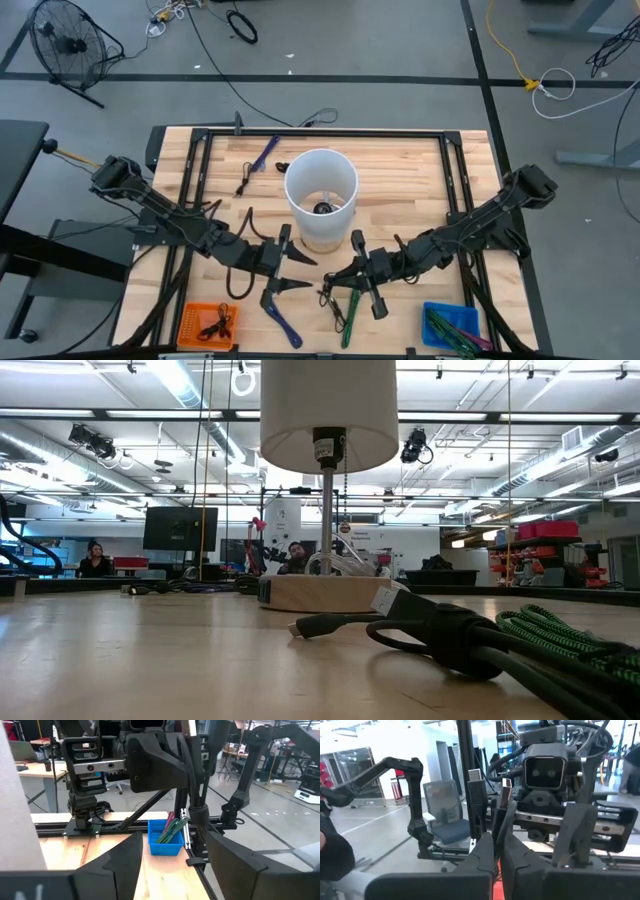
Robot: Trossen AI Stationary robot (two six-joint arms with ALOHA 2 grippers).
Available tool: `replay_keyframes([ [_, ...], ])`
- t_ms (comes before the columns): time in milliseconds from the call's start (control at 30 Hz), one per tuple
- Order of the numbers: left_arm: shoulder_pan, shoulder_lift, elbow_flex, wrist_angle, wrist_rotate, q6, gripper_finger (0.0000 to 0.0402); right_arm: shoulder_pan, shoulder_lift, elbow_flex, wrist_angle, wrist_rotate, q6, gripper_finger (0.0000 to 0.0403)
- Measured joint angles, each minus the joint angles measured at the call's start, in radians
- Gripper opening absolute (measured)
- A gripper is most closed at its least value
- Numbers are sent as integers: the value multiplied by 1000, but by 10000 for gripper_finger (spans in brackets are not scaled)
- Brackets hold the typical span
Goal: Pick & Place USB Port
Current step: Put the black charger cable into the orange bin
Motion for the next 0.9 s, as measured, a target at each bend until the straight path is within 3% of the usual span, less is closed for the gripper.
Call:
replay_keyframes([
  [233, 3, 0, 0, 26, 47, -32, 229, -38, 96, 86, -6, -28, -53, 2],
  [467, 0, -1, 0, 17, 102, -37, 226, -70, 207, 316, -313, -37, -87, 2],
  [567, -6, -4, 2, -14, 91, -50, 197, -72, 215, 368, -400, -16, -92, 2],
  [700, -22, -6, 2, -51, 51, -47, 131, -69, 208, 373, -423, 65, -87, 1],
  [900, -36, -5, 3, -55, 26, -34, 130, -72, 207, 373, -419, 71, -103, 0],
])
